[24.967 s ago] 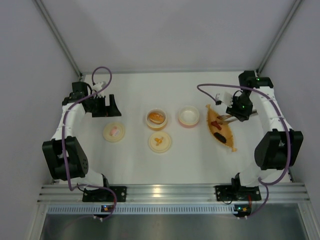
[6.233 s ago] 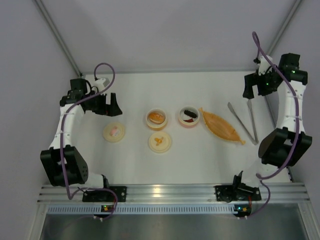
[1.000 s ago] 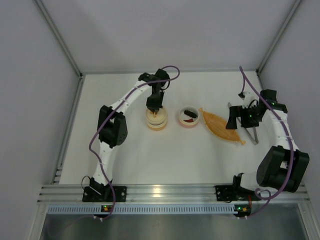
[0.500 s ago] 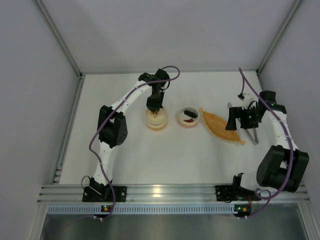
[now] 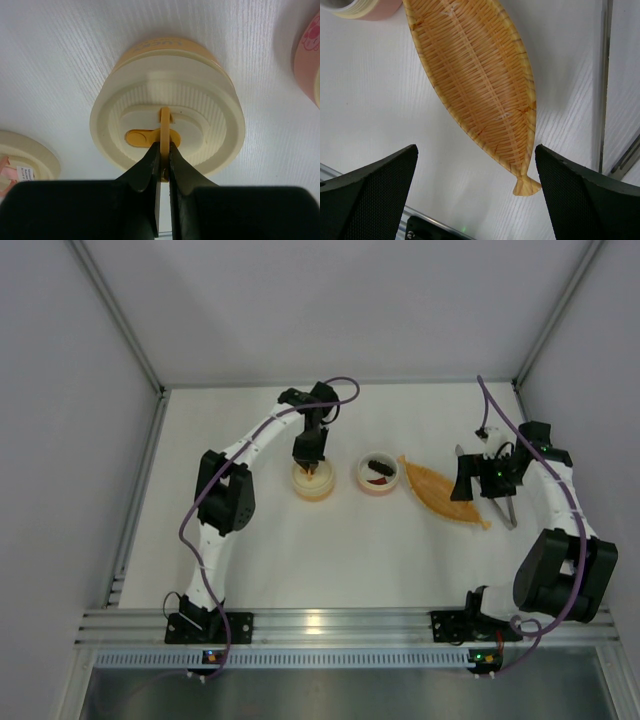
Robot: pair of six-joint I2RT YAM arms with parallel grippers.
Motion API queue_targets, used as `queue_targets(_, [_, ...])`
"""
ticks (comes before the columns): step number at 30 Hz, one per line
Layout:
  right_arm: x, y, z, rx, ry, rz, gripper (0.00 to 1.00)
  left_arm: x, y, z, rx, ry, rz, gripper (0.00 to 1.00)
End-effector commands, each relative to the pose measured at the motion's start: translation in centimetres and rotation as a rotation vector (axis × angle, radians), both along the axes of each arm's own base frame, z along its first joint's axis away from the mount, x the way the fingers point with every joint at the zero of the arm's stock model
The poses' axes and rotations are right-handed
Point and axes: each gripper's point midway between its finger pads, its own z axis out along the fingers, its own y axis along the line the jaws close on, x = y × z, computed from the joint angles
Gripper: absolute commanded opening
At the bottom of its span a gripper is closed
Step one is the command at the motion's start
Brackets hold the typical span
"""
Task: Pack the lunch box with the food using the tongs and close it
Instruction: Close the box lid on the packing box.
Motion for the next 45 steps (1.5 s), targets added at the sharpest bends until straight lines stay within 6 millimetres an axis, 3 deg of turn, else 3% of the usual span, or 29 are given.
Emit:
queue_targets(1, [0.9, -0.1, 0.3, 0.016, -0.044, -0.006, 0.99, -0.5, 0.2, 1.0, -0.010, 0.003, 0.002, 0.00])
queue_targets(20, [1.0, 0.0, 0.1, 0.028, -0.041, -0.008, 0.99, 0.5, -0.1, 2.3, -0.012, -0.047, -0.012, 0.00])
queue_targets(45, [0.8, 0.0, -0.2, 0.026, -0.035, -0.008, 0.99, 0.6, -0.3, 0.9, 0.008, -0.030, -0.019, 0.00])
